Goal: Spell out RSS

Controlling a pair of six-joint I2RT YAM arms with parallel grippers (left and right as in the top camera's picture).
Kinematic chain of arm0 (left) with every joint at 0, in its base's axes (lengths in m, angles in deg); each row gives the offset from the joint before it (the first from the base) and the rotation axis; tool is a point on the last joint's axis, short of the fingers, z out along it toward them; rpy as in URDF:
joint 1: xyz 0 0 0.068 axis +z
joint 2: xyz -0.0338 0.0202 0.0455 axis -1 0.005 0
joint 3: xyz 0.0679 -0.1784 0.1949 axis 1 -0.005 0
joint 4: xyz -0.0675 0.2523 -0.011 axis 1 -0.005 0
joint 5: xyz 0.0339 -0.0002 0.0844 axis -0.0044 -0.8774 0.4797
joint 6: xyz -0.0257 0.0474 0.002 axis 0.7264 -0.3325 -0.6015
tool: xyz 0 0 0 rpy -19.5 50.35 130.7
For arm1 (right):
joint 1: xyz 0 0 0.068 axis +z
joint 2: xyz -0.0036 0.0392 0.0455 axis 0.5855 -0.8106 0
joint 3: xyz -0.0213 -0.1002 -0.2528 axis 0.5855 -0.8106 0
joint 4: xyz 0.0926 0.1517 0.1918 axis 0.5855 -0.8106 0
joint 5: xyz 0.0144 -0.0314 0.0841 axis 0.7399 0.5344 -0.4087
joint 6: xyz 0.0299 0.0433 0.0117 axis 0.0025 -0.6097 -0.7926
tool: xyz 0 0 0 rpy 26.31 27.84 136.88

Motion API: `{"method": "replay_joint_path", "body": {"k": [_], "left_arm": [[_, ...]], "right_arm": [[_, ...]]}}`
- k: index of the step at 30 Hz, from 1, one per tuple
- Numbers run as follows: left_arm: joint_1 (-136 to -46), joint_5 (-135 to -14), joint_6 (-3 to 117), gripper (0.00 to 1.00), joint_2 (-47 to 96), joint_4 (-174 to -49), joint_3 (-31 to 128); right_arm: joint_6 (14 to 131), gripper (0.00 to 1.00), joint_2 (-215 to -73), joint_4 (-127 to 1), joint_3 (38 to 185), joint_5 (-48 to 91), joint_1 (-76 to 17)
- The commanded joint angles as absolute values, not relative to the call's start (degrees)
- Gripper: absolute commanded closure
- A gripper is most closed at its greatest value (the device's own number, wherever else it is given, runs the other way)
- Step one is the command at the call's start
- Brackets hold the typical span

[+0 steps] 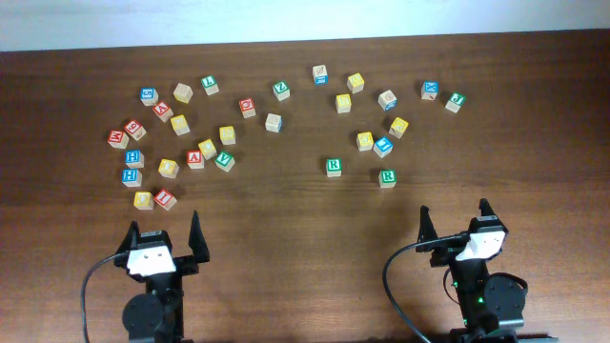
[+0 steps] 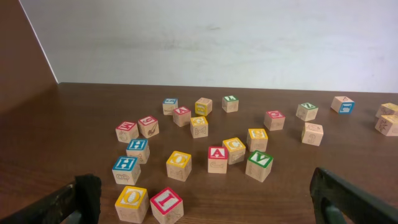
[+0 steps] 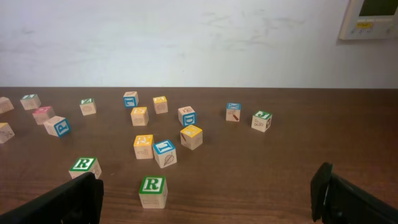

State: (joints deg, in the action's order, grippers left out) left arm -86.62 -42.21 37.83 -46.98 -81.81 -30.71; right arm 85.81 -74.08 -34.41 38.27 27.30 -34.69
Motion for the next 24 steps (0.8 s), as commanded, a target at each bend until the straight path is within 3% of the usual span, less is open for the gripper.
{"method": "replay_joint_path", "body": {"k": [1, 17, 19, 22, 24], "left_arm": [[-86.2, -42.8, 37.2, 0.01, -47.3, -82.2, -30.8], [-86.2, -43.1, 37.2, 0.01, -47.3, -82.0, -30.8], [-86.2, -53.3, 39.7, 0.01, -47.3, -81.8, -30.8], [-86.2, -82.5, 48.1, 0.01, -47.3, -80.3, -30.8], [-86.2, -93.4, 48.3, 0.01, -47.3, -79.3, -30.8]], "right_arm": [[86.0, 0.02, -73.6, -34.6, 37.9, 27.8, -35.1], [86.0, 0.01, -73.6, -34.6, 37.9, 27.8, -35.1], [86.0, 0.02, -73.6, -34.6, 37.9, 27.8, -35.1], [86.0, 0.02, -73.6, -34.6, 37.9, 27.8, -35.1], [86.0, 0.02, -73.6, -34.6, 37.9, 27.8, -35.1]]}}
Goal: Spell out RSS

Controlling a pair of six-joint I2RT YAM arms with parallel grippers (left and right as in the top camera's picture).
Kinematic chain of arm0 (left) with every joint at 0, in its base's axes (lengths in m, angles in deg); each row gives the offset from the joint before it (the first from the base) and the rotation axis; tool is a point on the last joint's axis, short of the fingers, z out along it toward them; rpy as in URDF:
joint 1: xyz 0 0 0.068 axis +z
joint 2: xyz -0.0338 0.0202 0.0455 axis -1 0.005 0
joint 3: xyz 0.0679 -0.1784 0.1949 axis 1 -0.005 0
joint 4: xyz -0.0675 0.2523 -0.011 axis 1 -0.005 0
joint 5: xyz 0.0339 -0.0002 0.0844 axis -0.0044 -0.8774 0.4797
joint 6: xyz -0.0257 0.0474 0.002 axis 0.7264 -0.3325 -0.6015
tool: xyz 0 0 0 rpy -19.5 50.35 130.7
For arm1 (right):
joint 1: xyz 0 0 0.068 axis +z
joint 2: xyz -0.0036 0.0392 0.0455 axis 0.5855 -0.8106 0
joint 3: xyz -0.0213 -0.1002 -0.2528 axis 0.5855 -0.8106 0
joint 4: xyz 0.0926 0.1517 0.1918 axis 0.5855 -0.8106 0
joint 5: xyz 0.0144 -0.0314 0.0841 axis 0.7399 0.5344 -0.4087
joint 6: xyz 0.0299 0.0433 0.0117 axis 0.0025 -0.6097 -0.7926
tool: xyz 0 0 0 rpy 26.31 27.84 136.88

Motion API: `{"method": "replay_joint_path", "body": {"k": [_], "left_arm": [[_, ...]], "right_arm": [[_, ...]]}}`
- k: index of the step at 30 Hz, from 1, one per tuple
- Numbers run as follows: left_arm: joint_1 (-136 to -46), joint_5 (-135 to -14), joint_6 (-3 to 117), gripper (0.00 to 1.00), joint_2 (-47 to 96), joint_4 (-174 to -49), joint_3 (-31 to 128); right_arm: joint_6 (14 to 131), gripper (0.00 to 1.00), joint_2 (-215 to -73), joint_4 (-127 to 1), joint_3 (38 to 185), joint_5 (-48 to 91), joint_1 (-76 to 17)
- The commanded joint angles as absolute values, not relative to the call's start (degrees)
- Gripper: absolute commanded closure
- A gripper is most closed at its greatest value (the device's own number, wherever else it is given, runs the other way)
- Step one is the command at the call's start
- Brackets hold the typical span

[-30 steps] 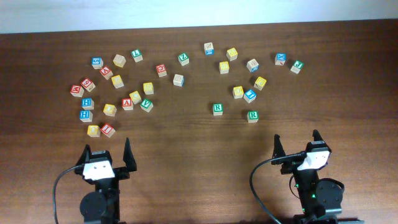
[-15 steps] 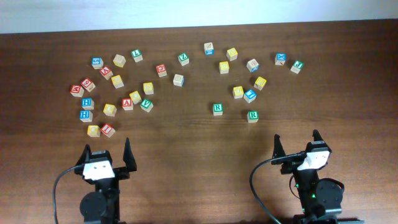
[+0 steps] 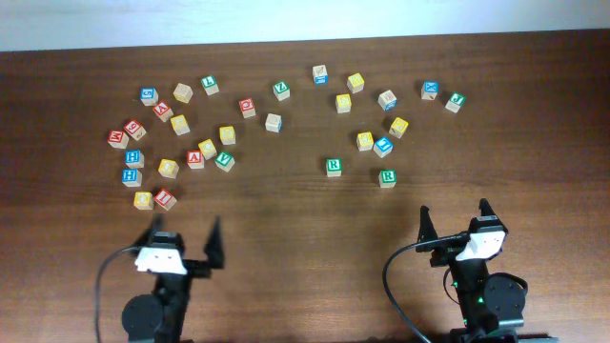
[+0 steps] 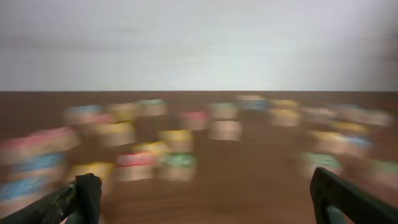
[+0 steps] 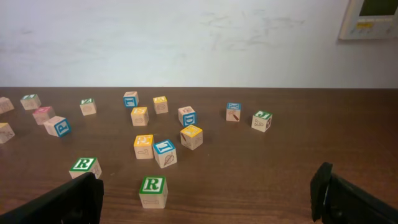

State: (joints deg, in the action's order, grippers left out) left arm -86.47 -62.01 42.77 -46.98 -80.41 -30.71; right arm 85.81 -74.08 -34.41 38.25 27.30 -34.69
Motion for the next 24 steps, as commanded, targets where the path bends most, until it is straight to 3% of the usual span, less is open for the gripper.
{"method": "replay_joint_path", "body": {"k": [1, 4, 10, 13, 16, 20, 24], "left_arm": [[-86.2, -95.2, 48.3, 0.01, -47.3, -77.2, -30.8], [-86.2, -95.4, 50.3, 0.01, -47.3, -69.5, -30.8], [-86.2, -95.2, 60.3, 0.01, -47.3, -41.9, -30.8], [-86.2, -90.0, 64.4, 0.01, -47.3, -33.9, -29.4], [-86.2, -85.1, 65.0, 0.01, -46.5, -36.0, -25.2], [-86.2, -83.8, 65.0, 0.01, -39.8, -57.1, -10.9], [-86.2, -93.7, 55.3, 0.01, -25.8, -73.2, 6.3]], "right_arm": [[86.0, 0.02, -73.6, -34.6, 37.9, 27.8, -35.1], [86.0, 0.02, -73.6, -34.6, 37.9, 27.8, -35.1], [86.0, 0.02, -73.6, -34.6, 37.9, 27.8, -35.1], [86.0, 0.02, -73.6, -34.6, 37.9, 27.8, -35.1], [86.0, 0.02, -73.6, -34.6, 37.9, 27.8, -35.1], [86.0, 0.02, -73.6, -34.6, 37.9, 27.8, -35.1], [86.0, 0.02, -73.6, -34.6, 37.9, 27.8, -35.1]]}}
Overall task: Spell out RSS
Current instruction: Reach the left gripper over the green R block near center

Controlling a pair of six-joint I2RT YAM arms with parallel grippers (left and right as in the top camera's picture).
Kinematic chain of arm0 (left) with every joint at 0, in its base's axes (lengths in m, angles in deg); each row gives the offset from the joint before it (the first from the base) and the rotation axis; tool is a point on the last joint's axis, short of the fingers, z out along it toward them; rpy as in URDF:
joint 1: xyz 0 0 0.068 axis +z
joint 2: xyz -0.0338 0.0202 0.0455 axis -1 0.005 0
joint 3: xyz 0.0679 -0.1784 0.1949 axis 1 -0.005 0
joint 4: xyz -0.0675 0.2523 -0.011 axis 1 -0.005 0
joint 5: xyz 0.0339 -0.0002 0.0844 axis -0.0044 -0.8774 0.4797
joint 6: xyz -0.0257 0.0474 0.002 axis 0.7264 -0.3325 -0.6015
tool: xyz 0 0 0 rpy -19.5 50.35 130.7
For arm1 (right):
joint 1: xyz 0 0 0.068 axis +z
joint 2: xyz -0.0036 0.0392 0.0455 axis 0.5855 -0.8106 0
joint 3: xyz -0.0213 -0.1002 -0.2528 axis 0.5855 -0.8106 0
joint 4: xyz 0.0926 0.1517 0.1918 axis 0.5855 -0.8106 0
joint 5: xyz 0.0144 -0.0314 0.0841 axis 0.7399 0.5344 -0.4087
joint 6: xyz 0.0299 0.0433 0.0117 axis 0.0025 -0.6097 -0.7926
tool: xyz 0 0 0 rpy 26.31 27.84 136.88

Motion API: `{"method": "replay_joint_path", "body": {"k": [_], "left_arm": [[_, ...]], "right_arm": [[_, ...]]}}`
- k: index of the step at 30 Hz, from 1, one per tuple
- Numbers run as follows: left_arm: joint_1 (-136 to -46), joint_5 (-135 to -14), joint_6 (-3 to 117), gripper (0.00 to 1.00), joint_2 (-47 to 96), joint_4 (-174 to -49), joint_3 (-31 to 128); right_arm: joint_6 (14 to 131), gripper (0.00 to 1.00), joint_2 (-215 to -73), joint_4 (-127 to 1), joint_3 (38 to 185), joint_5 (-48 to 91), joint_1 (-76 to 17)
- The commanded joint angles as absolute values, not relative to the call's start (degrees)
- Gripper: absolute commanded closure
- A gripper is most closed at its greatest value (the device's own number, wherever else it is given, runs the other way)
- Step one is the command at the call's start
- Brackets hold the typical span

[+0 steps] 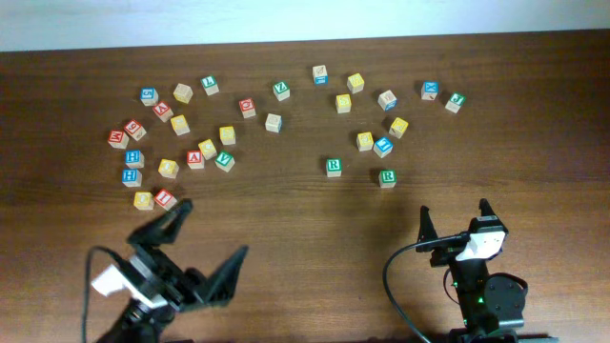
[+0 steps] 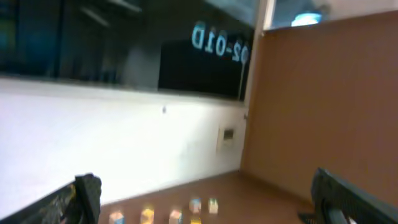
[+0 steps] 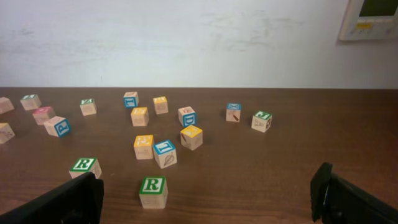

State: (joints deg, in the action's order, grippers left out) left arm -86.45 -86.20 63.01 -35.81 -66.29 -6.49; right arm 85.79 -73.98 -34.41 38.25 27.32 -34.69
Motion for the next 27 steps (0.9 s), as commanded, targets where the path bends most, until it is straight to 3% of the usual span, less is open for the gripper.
{"method": "replay_joint_path", "body": {"k": [1, 3, 6, 12, 16, 19, 25, 27], "left_arm": [[-86.2, -98.4, 53.0, 0.01, -22.4, -74.4, 9.8], [-86.2, -109.2, 52.3, 0.01, -16.4, -73.4, 15.4], [-86.3, -115.4, 52.6, 0.01, -8.7, -68.2, 20.6], [-86.3, -113.3, 57.3, 0.01, 4.0, -71.9, 33.0], [-86.4, -102.3, 49.6, 0.01, 12.8, -97.0, 45.4], [-88.3, -80.6, 43.7, 0.01, 18.4, -115.0, 52.9], [-96.6, -63.7, 39.1, 0.01, 23.2, -123.9, 56.6], [-101.6, -53.1, 39.0, 0.01, 24.3, -126.4, 56.7]], "right_arm": [[86.0, 0.02, -73.6, -34.6, 37.9, 27.8, -35.1], [86.0, 0.02, -73.6, -34.6, 37.9, 27.8, -35.1], [86.0, 0.02, -73.6, -34.6, 37.9, 27.8, -35.1], [86.0, 0.02, -73.6, -34.6, 37.9, 27.8, -35.1], [86.0, 0.02, -73.6, -34.6, 37.9, 27.8, -35.1], [86.0, 0.02, -73.6, -34.6, 37.9, 27.8, -35.1], [86.0, 0.02, -73.6, -34.6, 37.9, 27.8, -35.1], [86.0, 0.02, -73.6, -34.6, 37.9, 27.8, -35.1]]}}
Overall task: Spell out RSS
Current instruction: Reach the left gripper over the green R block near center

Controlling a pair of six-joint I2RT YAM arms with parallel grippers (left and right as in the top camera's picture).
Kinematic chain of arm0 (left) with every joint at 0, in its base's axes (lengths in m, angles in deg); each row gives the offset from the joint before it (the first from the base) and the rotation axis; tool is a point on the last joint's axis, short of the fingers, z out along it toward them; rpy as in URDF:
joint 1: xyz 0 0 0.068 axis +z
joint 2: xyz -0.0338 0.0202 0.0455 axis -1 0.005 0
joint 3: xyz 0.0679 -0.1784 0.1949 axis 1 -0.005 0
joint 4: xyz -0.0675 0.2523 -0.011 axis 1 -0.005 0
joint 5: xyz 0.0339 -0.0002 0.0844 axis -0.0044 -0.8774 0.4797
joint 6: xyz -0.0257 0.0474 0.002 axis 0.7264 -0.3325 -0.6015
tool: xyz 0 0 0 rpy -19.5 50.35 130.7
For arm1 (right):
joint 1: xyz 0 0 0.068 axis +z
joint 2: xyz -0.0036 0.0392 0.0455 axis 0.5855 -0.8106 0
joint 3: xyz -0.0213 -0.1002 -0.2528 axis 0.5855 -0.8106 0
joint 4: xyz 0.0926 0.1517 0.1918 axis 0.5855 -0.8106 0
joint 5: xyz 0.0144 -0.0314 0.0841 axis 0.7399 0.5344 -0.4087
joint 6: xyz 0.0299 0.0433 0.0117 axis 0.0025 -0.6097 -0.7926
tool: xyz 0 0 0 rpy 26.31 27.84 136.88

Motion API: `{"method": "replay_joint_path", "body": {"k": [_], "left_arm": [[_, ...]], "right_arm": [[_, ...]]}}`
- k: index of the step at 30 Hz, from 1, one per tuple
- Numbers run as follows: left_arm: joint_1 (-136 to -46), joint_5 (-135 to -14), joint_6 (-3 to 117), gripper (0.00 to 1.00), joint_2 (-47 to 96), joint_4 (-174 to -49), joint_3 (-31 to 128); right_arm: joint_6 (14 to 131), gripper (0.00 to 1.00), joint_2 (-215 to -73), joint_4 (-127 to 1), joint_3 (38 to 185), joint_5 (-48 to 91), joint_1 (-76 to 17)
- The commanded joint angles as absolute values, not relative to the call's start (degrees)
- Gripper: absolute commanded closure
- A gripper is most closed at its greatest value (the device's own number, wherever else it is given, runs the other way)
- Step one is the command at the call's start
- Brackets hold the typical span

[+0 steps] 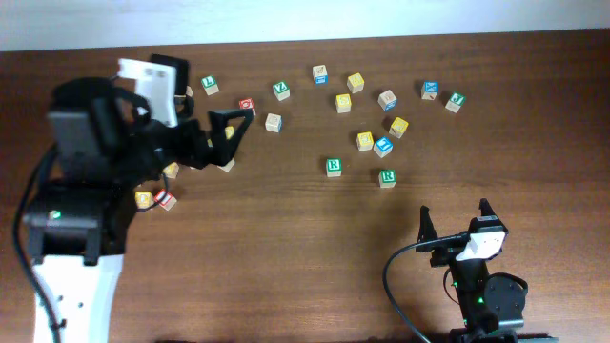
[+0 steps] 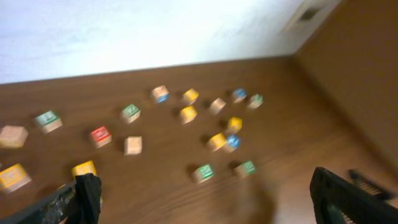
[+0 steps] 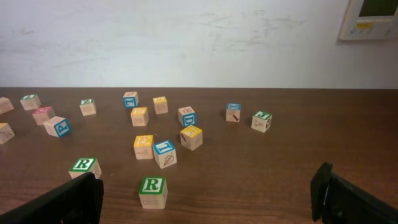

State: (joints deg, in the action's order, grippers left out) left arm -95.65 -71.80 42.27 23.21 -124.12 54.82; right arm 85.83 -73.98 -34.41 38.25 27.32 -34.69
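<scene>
Two green R blocks [image 1: 334,167] [image 1: 387,177] lie right of centre on the brown table [image 1: 286,248]. They also show in the right wrist view [image 3: 153,190] [image 3: 84,166] and, blurred, in the left wrist view [image 2: 203,172] [image 2: 246,167]. The other blocks' letters are too small to read for an S. My left gripper [image 1: 225,137] [image 2: 205,200] hangs open and empty, high over the left cluster, and its arm hides several blocks. My right gripper [image 1: 456,219] [image 3: 205,200] rests open and empty at the front right, short of the nearer R.
Many coloured letter blocks are scattered across the far half: a left cluster with a red I block [image 1: 165,200], and a right group [image 1: 383,146]. A white wall with a thermostat [image 3: 367,18] stands behind. A brown partition [image 2: 354,81] bounds the right side.
My left arm was low at the front left with its camera tipped up at the wall. It is now raised over the left cluster, looking down across the table. The right arm has not moved.
Both grippers rested open at the front edge, facing the blocks. The left one had then turned rightward, its view blurred, then was tipped upward near the front edge, and now hangs high over the left cluster. The blocks that still show lie where they did.
</scene>
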Motion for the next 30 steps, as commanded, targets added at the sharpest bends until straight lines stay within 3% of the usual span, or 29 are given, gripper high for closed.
{"method": "replay_joint_path", "body": {"k": [1, 4, 8, 11, 17, 21, 25, 30], "left_arm": [[-104.1, -47.2, 39.0, 0.01, 25.0, -128.1, 56.8], [-109.6, -41.0, 39.1, 0.01, 27.7, -132.3, 56.7], [-113.5, -57.7, 39.1, 0.01, 31.3, -134.3, 56.7], [-115.4, -60.5, 39.6, 0.01, 34.4, -133.1, 57.0], [-115.9, -59.3, 50.4, 0.01, 45.0, -140.1, 62.9], [-116.4, -49.1, 58.3, 0.01, 52.8, -145.0, 66.1], [-118.2, -48.8, 64.5, 0.01, 57.9, -143.9, 66.1], [-123.3, -50.6, 65.2, 0.01, 66.4, -133.6, 66.1]], "right_arm": [[86.0, 0.02, -73.6, -34.6, 37.9, 27.8, -35.1], [86.0, 0.02, -73.6, -34.6, 37.9, 27.8, -35.1], [86.0, 0.02, -73.6, -34.6, 37.9, 27.8, -35.1], [86.0, 0.02, -73.6, -34.6, 37.9, 27.8, -35.1], [86.0, 0.02, -73.6, -34.6, 37.9, 27.8, -35.1], [86.0, 0.02, -73.6, -34.6, 37.9, 27.8, -35.1], [86.0, 0.02, -73.6, -34.6, 37.9, 27.8, -35.1], [86.0, 0.02, -73.6, -34.6, 37.9, 27.8, -35.1]]}}
